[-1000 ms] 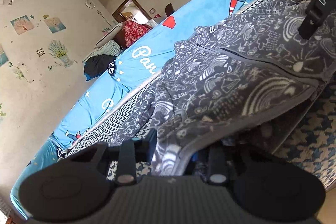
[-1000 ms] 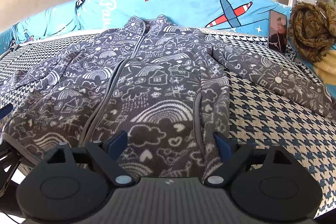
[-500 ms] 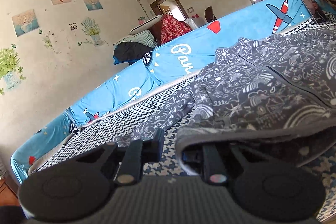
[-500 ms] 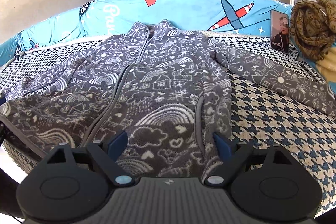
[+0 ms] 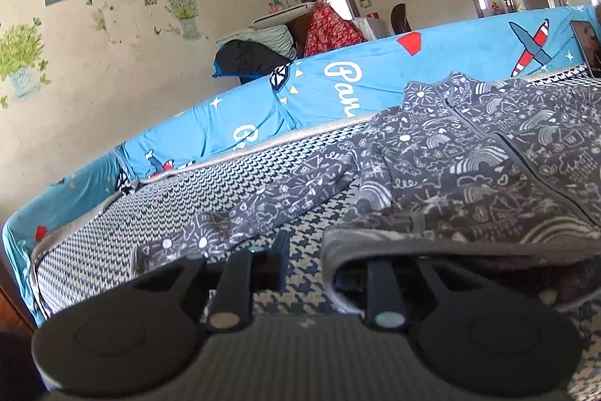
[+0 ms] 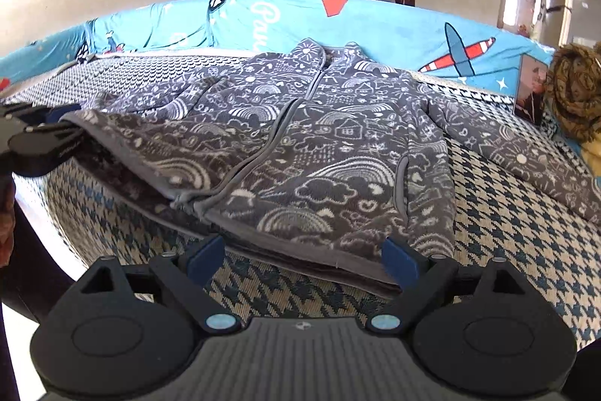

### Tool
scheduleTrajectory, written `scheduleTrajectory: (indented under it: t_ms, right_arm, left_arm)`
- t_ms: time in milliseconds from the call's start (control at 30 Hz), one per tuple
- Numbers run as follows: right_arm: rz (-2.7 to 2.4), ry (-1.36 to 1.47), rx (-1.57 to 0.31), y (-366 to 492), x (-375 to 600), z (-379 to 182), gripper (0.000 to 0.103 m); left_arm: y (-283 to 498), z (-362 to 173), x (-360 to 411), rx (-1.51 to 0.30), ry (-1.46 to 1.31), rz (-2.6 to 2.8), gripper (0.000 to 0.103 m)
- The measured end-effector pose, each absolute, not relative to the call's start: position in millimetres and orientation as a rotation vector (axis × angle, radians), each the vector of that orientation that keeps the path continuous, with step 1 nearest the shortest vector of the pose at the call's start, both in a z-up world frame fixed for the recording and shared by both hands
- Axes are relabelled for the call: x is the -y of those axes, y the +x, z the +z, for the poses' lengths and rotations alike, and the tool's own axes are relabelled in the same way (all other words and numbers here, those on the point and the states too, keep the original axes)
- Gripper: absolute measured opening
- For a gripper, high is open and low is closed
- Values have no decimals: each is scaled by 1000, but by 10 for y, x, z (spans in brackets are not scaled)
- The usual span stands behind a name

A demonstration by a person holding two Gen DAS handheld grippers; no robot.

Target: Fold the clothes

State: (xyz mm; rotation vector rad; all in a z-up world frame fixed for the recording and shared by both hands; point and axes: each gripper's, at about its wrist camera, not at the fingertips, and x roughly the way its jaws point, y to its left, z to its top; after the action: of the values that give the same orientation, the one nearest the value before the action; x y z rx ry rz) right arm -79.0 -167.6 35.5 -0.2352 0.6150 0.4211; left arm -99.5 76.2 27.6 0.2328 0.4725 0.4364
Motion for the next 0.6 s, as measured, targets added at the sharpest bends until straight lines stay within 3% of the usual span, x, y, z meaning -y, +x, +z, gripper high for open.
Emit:
scheduleTrajectory:
  t_ms: [267, 600]
  right_arm:
    - [281, -405, -550, -825, 1550, 252, 91]
    - [21, -298, -616, -500, 1949, 184, 91]
  left_arm:
    - [-1006, 330, -912, -471, 164, 468, 26]
    - [-991, 380, -974, -463, 121, 487, 30]
